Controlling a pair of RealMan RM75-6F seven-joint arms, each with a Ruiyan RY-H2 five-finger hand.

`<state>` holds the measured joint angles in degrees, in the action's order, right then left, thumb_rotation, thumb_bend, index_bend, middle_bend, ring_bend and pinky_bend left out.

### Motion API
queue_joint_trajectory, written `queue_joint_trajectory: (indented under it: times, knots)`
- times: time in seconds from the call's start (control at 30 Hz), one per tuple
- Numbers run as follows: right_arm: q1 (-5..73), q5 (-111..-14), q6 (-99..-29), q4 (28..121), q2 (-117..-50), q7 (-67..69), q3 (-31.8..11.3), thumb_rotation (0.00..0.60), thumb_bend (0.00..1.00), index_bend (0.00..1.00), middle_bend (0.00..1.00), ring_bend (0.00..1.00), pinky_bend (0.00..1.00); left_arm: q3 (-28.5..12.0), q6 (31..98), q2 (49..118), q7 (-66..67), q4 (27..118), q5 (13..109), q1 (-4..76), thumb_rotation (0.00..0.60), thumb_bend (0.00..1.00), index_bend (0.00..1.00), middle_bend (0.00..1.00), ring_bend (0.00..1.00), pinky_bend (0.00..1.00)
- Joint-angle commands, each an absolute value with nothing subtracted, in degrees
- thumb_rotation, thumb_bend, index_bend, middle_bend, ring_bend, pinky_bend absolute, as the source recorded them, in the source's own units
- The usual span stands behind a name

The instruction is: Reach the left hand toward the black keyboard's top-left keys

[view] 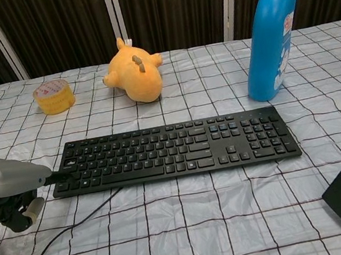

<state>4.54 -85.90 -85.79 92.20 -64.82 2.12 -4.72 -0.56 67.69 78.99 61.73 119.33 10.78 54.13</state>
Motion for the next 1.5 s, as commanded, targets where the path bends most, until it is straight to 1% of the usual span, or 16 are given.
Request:
queue_joint_trajectory:
  times: [0.03,0.27,0.43,1.0,1.13,1.2,1.3,1.33,1.4,1.43,1.47,1.5]
  knots:
    - [4.5,-85.9,-85.8,92.2,-64.8,2.2,-4.7,0.600,0.10,0.07,0.00,0.00,0.04,-0.2,67.6,79.3,61.8,119.0,10.5,54.6,0.600,0.80,0.03,0.83,0.70,0.48]
    - [4.5,-86.0,-85.9,92.2,-64.8,2.3,-4.7,0.600,0.10,0.07,0.00,0.00,0.04,0.4,67.2,80.2,61.0,118.1,9.9,55.3,0.600,0.81,0.03,0.83,0.71,0.48]
    - [4.5,-85.8,-86.0,92.2,-64.9,2.5,-4.8,0.600,0.10,0.07,0.00,0.00,0.04,1.0,66.9,80.4,61.0,117.5,8.9,55.9,0.600,0.81,0.07,0.83,0.70,0.48]
    - [4.5,-85.6,-85.8,92.3,-64.8,2.5,-4.9,0.600,0.10,0.07,0.00,0.00,0.04,2.0,66.8,80.1,59.1,118.0,9.2,57.0,0.600,0.81,0.08,0.83,0.71,0.48]
    - [4.5,-85.5,-85.7,92.2,-64.7,2.4,-4.9,0.600,0.10,0.07,0.00,0.00,0.04,1.3,67.2,78.5,57.6,119.6,10.6,57.0,0.600,0.81,0.07,0.83,0.70,0.48]
    - [4.5,-85.4,-85.6,92.2,-64.7,2.4,-4.9,0.600,0.10,0.07,0.00,0.00,0.04,0.5,68.8,76.1,55.1,122.5,14.5,56.1,0.600,0.81,0.07,0.82,0.69,0.47]
    - [4.5,-85.5,-85.6,92.2,-64.7,2.3,-4.8,0.600,0.10,0.07,0.00,0.00,0.04,0.2,72.1,73.4,51.1,125.7,22.4,53.7,0.600,0.80,0.05,0.74,0.62,0.41]
    - [4.5,-85.5,-85.6,92.2,-64.8,2.2,-4.9,0.600,0.10,0.07,0.00,0.00,0.04,0.5,73.6,72.7,49.8,126.6,25.9,52.5,0.600,0.79,0.04,0.67,0.56,0.36]
    - [4.5,-85.6,-85.7,92.2,-64.8,2.1,-4.9,0.600,0.10,0.07,0.00,0.00,0.04,1.9,76.8,71.4,47.3,127.9,33.7,49.8,0.600,0.73,0.01,0.52,0.42,0.29]
    - [4.5,-85.5,-85.8,92.2,-64.8,2.1,-4.9,0.600,0.10,0.07,0.00,0.00,0.04,2.9,78.9,70.6,45.8,128.4,38.3,47.9,0.600,0.68,0.00,0.39,0.33,0.24]
    - [4.4,-85.5,-85.8,92.3,-64.8,2.1,-4.9,0.600,0.10,0.07,0.00,0.00,0.04,4.7,81.2,69.9,44.0,128.5,44.3,45.5,0.600,0.60,0.00,0.27,0.23,0.18]
    - [4.4,-85.4,-85.8,92.3,-64.7,2.0,-4.9,0.600,0.10,0.07,0.00,0.00,0.04,6.1,82.9,69.4,42.8,128.1,48.7,43.7,0.600,0.54,0.00,0.18,0.17,0.14]
